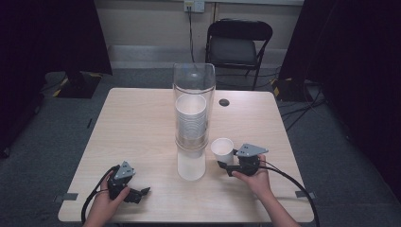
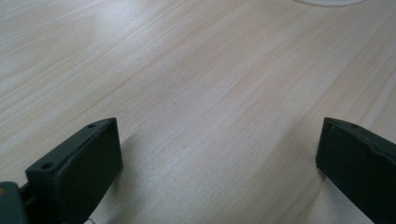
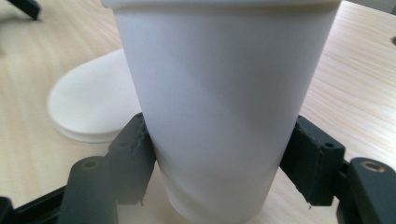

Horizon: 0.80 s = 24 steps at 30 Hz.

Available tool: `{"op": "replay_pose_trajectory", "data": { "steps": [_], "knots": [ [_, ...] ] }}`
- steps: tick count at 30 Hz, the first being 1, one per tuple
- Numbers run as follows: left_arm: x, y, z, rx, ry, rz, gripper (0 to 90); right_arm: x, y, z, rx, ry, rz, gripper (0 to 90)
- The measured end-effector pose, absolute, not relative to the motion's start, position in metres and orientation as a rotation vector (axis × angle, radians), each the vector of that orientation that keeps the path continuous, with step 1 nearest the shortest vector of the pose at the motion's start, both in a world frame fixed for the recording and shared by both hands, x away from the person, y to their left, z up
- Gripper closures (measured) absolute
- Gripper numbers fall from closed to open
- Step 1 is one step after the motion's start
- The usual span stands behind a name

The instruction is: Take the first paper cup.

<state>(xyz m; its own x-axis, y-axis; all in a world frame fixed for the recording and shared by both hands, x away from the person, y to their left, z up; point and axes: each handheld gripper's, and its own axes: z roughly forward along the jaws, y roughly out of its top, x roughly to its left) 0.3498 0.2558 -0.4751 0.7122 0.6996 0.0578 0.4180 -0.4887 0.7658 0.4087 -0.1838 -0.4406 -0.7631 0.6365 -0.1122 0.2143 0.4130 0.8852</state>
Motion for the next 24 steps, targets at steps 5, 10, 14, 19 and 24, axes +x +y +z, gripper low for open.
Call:
{"op": "replay_pose_trajectory", "data": {
  "steps": [5, 10, 14, 19, 24],
  "knots": [
    [0.35, 0.256, -0.475, 2.15, 0.846, 0.471, 0.0, 0.414, -0.188, -0.449, 0.751, 2.246, 1.276, 31.2],
    [0.35, 0.256, -0.475, 2.151, 0.846, 0.471, 0.0, 0.413, -0.191, -0.452, 0.758, 2.248, 1.285, 30.8],
    [0.35, 0.256, -0.475, 2.15, 0.846, 0.471, 0.0, 0.413, -0.197, -0.454, 0.781, 2.262, 1.257, 30.3],
    [0.35, 0.256, -0.475, 2.15, 0.846, 0.471, 0.0, 0.414, -0.202, -0.454, 0.8, 2.26, 1.245, 30.0],
    [0.35, 0.256, -0.475, 2.15, 0.846, 0.471, 0.0, 0.416, -0.206, -0.454, 0.81, 2.257, 1.219, 28.0]
  ]
}}
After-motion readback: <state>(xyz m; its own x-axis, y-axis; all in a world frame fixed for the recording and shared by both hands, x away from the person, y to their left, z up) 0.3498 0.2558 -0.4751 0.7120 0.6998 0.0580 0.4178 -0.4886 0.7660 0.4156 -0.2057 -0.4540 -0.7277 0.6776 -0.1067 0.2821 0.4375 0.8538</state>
